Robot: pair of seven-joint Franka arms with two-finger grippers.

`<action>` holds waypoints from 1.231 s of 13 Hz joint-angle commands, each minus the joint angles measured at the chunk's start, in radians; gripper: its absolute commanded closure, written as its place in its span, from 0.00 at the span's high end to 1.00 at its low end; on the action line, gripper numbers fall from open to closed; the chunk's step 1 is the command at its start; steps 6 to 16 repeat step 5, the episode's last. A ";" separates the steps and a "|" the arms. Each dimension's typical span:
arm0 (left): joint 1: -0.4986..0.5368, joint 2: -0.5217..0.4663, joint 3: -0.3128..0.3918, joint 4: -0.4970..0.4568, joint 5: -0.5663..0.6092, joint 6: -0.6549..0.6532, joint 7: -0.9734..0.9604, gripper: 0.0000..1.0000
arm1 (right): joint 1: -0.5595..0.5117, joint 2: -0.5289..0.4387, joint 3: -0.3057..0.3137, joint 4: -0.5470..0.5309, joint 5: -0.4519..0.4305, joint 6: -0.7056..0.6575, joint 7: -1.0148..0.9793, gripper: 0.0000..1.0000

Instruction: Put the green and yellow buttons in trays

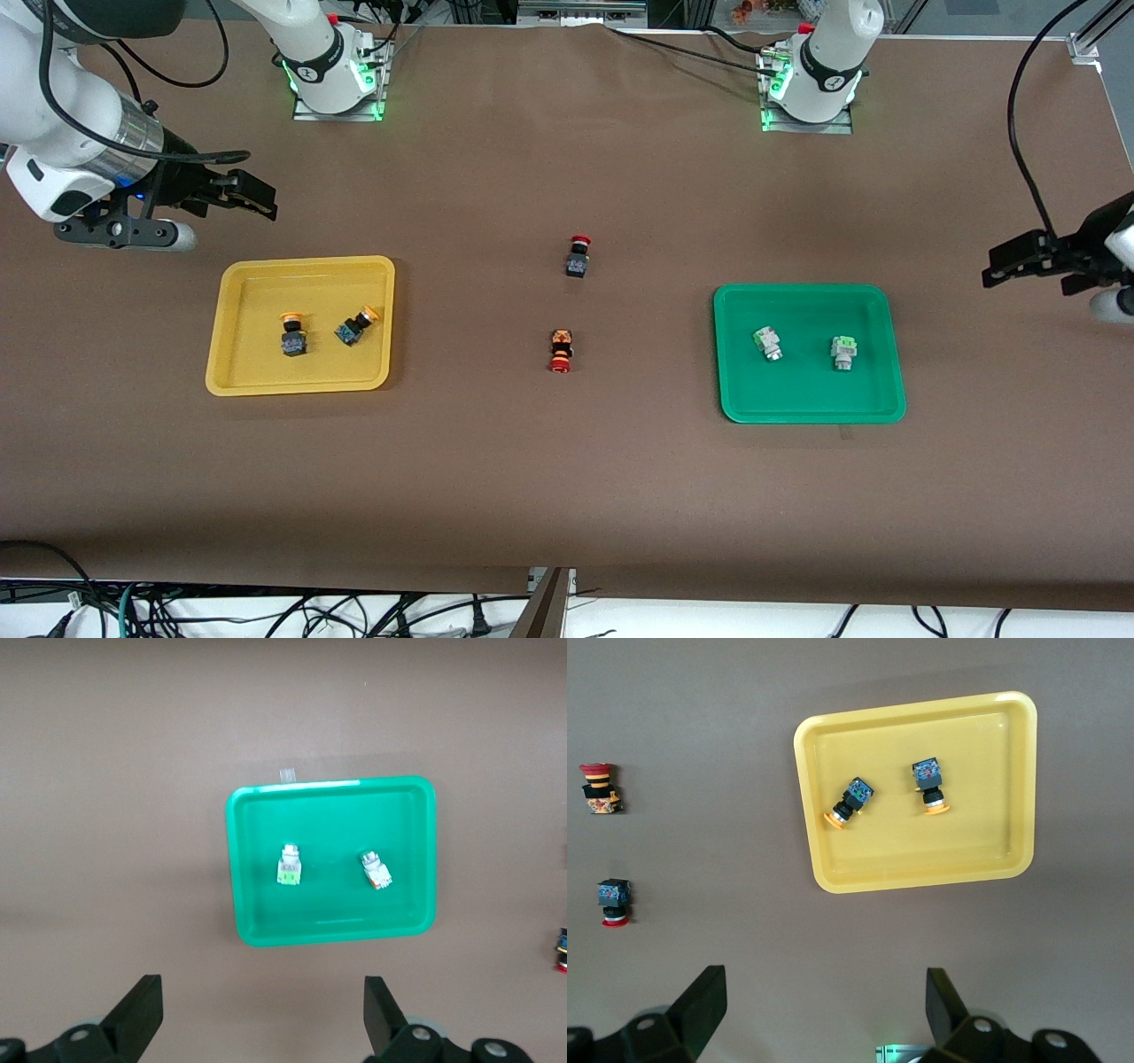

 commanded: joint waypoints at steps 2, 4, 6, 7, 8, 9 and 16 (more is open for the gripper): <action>-0.009 -0.002 -0.027 -0.008 -0.001 -0.026 -0.123 1.00 | -0.014 0.003 0.016 0.018 -0.020 -0.010 -0.011 0.99; -0.008 -0.002 -0.027 -0.008 0.003 -0.026 -0.124 1.00 | -0.014 0.004 0.017 0.018 -0.020 -0.010 -0.011 0.99; -0.009 -0.001 -0.027 -0.008 0.003 -0.026 -0.124 1.00 | -0.014 0.003 0.017 0.018 -0.020 -0.010 -0.010 0.99; -0.009 -0.001 -0.027 -0.008 0.003 -0.026 -0.124 1.00 | -0.014 0.003 0.017 0.018 -0.020 -0.010 -0.010 0.99; -0.009 -0.001 -0.027 -0.008 0.003 -0.026 -0.124 1.00 | -0.014 0.003 0.017 0.018 -0.020 -0.010 -0.010 0.99; -0.009 -0.001 -0.027 -0.008 0.003 -0.026 -0.124 1.00 | -0.014 0.003 0.017 0.018 -0.020 -0.010 -0.010 0.99; -0.009 -0.001 -0.027 -0.008 0.003 -0.026 -0.124 1.00 | -0.014 0.003 0.017 0.018 -0.020 -0.010 -0.010 0.99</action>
